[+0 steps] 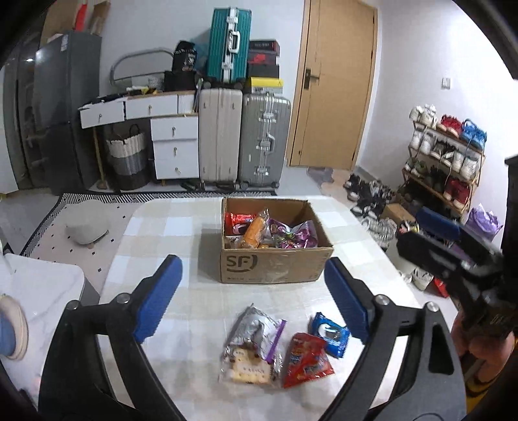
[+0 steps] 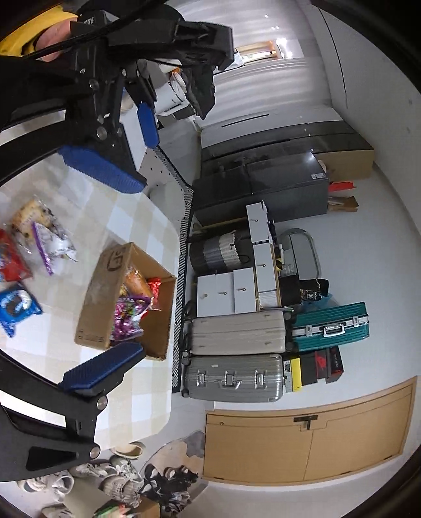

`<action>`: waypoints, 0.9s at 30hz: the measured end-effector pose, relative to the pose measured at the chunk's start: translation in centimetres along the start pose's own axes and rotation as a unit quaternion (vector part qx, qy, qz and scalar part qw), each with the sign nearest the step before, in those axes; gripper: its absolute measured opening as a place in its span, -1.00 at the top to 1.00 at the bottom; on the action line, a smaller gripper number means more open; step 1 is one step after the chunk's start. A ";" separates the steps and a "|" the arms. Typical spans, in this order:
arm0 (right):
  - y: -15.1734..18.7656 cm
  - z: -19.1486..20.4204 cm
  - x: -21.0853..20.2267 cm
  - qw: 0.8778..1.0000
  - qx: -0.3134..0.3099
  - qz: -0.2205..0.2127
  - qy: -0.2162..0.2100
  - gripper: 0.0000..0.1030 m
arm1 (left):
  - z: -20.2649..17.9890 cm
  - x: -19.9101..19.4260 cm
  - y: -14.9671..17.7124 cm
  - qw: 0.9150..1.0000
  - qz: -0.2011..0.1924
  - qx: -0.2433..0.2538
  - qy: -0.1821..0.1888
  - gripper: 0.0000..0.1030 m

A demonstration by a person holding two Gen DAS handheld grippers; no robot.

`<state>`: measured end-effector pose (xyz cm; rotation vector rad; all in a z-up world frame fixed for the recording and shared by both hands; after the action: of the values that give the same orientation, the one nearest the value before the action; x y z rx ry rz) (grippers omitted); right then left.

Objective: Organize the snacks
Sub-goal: 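Withdraw both tools from the box back toward the remaining snacks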

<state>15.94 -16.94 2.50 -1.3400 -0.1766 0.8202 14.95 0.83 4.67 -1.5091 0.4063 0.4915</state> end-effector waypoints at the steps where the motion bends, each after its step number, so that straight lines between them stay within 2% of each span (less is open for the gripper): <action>1: 0.6 0.7 -0.8 1.000 -0.001 -0.004 0.006 -0.93 | 0.2 -0.7 0.3 1.000 -0.006 -0.004 0.000 -0.95; 3: 1.4 1.4 -1.6 1.000 -0.004 -0.003 0.021 -0.96 | 0.5 -2.4 1.4 1.000 -0.019 -0.016 0.001 -0.99; 5: 2.5 2.0 -2.4 0.998 -0.007 0.003 0.060 -0.97 | 0.7 -3.9 2.6 0.999 -0.026 -0.021 0.005 -0.99; 7: 3.7 2.4 -2.7 0.994 -0.004 0.018 0.107 -0.98 | 0.7 -4.7 3.7 0.999 -0.025 -0.021 -0.001 -0.99; 9: 4.8 2.8 -3.0 0.992 -0.003 0.029 0.123 -0.98 | 0.6 -5.2 4.7 1.000 -0.021 -0.020 -0.003 -0.99; 17: 7.7 2.4 -3.3 0.991 0.011 0.042 0.125 -0.98 | 0.9 -4.1 8.3 1.000 0.007 -0.006 -0.023 -0.99; 27: 8.6 0.1 -2.5 0.993 0.030 0.041 0.103 -0.98 | 1.0 0.1 9.8 0.998 0.045 -0.002 -0.032 -0.99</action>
<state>10.46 -18.32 -4.43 -1.3712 0.0644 0.7444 9.68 1.78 -3.58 -1.4788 0.4239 0.6101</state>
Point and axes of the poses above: each gripper's, at about its wrist camera, not at the fingertips, and x roughly the way its jaws point, z to its left, y to its underside, the point moved 3 cm from there along x, roughly the way its jaws point, and after that the axes turned 14 degrees about -y, right-handed, at the moved point
